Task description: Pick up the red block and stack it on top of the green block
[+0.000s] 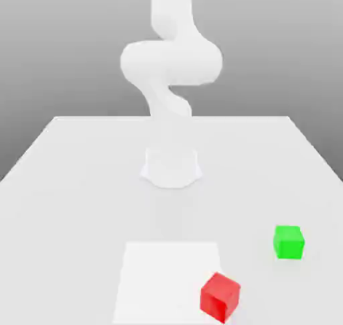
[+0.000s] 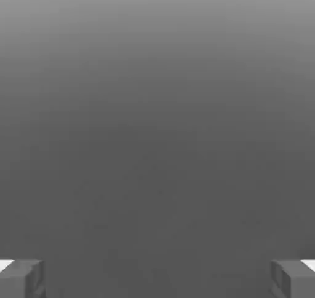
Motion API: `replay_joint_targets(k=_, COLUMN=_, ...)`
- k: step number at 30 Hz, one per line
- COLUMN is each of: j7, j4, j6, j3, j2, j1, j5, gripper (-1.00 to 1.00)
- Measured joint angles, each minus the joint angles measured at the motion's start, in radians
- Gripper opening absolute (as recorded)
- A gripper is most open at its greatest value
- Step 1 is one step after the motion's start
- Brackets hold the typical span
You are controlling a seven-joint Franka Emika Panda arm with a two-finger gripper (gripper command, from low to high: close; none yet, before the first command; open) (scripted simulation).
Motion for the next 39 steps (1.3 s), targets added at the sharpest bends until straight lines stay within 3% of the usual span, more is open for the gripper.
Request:
replay_joint_targets(k=15, j7=0.553, j4=-0.093, j6=0.192, j3=0.224, j2=0.553, j1=-0.149, j5=-0.168, gripper=0.0)
replay_joint_targets(k=20, j7=0.712, j4=-0.125, j6=0.259, j3=0.238, j2=0.729, j1=-0.136, j5=-0.19, gripper=0.0)
replay_joint_targets(k=26, j7=0.834, j4=-0.161, j6=0.355, j3=0.244, j2=0.922, j1=-0.105, j5=-0.139, gripper=0.0)
replay_joint_targets(k=30, j7=0.903, j4=-0.141, j6=0.466, j3=0.18, j2=1.066, j1=-0.053, j5=-0.212, gripper=0.0)
replay_joint_targets(k=31, j7=0.912, j4=-0.137, j6=0.487, j3=0.161, j2=1.092, j1=-0.036, j5=-0.223, gripper=-1.0)
replay_joint_targets(k=39, j7=0.902, j4=-0.141, j6=0.472, j3=0.174, j2=1.069, j1=-0.046, j5=-0.209, gripper=-1.0)
